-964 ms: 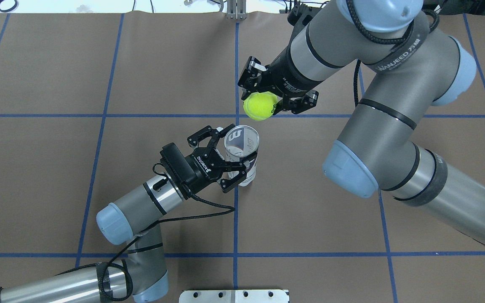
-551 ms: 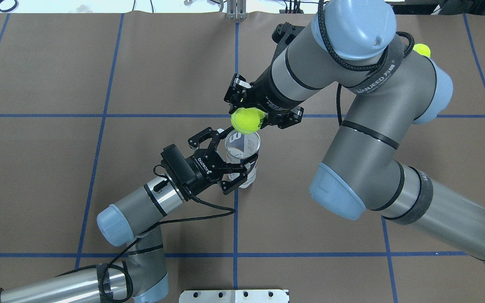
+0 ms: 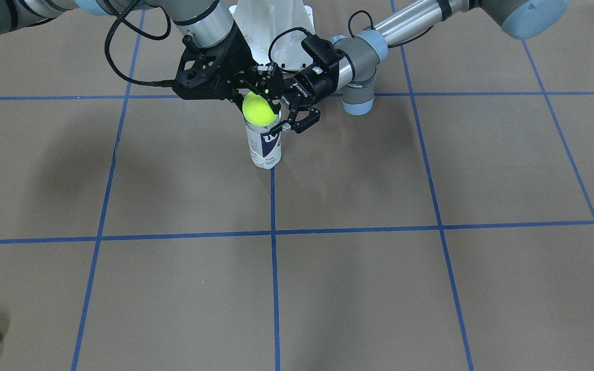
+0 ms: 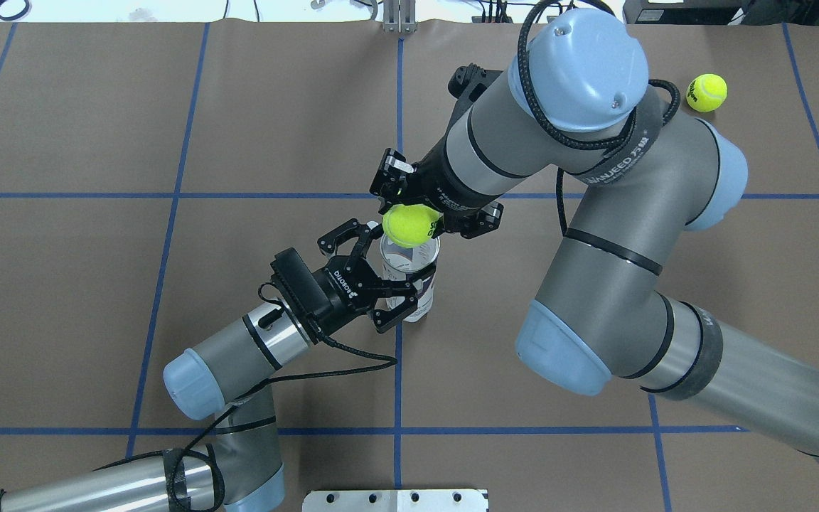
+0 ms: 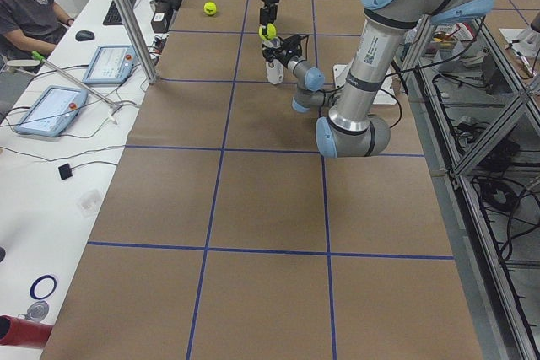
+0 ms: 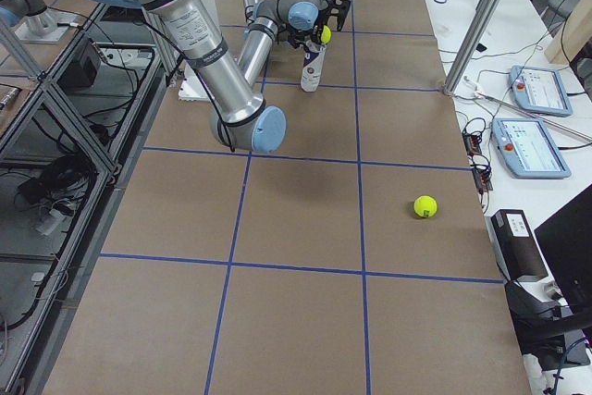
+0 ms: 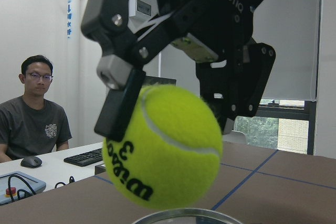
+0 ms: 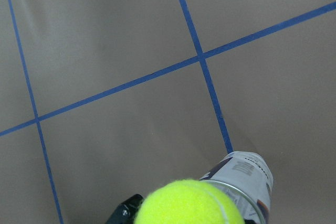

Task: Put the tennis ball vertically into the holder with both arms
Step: 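Open the right gripper to drop the ball into the tube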

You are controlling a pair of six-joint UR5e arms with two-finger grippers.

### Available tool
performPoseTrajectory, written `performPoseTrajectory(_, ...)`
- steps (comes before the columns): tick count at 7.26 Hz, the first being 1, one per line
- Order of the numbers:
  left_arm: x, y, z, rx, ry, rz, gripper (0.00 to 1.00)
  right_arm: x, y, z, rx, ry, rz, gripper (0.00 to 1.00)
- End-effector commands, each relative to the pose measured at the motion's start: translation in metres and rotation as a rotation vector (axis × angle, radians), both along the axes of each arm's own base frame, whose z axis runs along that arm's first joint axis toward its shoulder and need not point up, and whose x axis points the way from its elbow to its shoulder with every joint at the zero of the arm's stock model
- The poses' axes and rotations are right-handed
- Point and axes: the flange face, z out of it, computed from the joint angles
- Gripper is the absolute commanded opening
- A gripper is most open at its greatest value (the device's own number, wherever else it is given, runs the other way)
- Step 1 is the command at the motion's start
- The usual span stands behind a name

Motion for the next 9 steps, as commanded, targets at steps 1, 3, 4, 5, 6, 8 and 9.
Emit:
performPoseTrajectory(1,0.000,0.001,-0.001,0.001,0.002,0.003,0.85,-0.003,0.008,0.002,-0.001,0.000,-0.013,0.16)
performPoseTrajectory(3,0.000,0.001,-0.001,0.001,0.002,0.003,0.85,0.000,0.009,0.004,0.000,-0.001,-0.013,0.73)
performPoseTrajectory(4,0.001,0.002,-0.001,0.001,0.002,0.004,0.85,0.002,0.011,0.007,-0.001,0.001,-0.011,0.98)
performPoseTrajectory(5,0.001,0.002,-0.001,0.000,0.002,0.003,0.85,0.003,0.013,0.010,-0.002,0.002,-0.013,0.99)
performPoseTrajectory(6,0.001,0.002,-0.001,0.001,0.002,0.004,0.85,0.002,0.015,0.011,-0.001,0.001,-0.017,0.99)
performPoseTrajectory(8,0.001,0.002,-0.001,0.001,0.002,0.004,0.85,0.003,0.017,0.009,0.003,-0.003,-0.018,0.99)
performPoseTrajectory(9,0.002,0.005,-0.001,0.000,0.004,0.008,0.85,0.011,0.015,0.010,0.005,-0.005,-0.009,0.99)
